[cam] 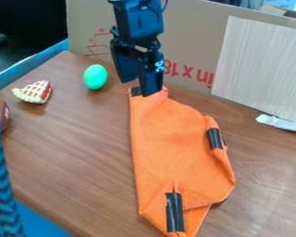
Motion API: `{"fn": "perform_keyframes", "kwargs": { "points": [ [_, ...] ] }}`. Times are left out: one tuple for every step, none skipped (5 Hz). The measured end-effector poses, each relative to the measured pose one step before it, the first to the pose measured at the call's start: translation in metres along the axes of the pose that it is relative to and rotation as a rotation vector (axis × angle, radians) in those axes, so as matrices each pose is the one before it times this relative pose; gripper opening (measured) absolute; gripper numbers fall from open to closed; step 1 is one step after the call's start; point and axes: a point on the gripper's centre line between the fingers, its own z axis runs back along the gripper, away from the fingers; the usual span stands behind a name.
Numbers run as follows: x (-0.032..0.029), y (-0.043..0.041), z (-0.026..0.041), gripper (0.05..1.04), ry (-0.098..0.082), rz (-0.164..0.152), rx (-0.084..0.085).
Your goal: Fold fabric from top left to bottom right
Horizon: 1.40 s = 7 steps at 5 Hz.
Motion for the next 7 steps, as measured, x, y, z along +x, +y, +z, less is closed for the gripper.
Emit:
{"fn": "perform_keyframes", "kwargs": {
  "points": [
    [-0.00021, 0.00206, -0.00805, 1.000, 0.0168, 0.0094, -0.0069],
    [0.00458, 0.01485, -0.02254, 1.000, -0.0199, 0.0028, 0.0569],
    [0.01046, 0.02212, -0.04881, 1.000, 0.0437, -0.0011, 0.0310],
    [0.01277, 0.00421, -0.01536, 1.000, -0.0335, -0.1175, -0.0365],
    [0.00453, 0.01100, 0.00305, 1.000, -0.0300, -0.0348, -0.0287],
    [0.00971, 0.00658, 0.00193, 1.000, -0.0127, 0.0136, -0.0193],
    [0.01382, 0.01610, 0.00472, 1.000, -0.0500, 0.0586, 0.0330]
  ]
}}
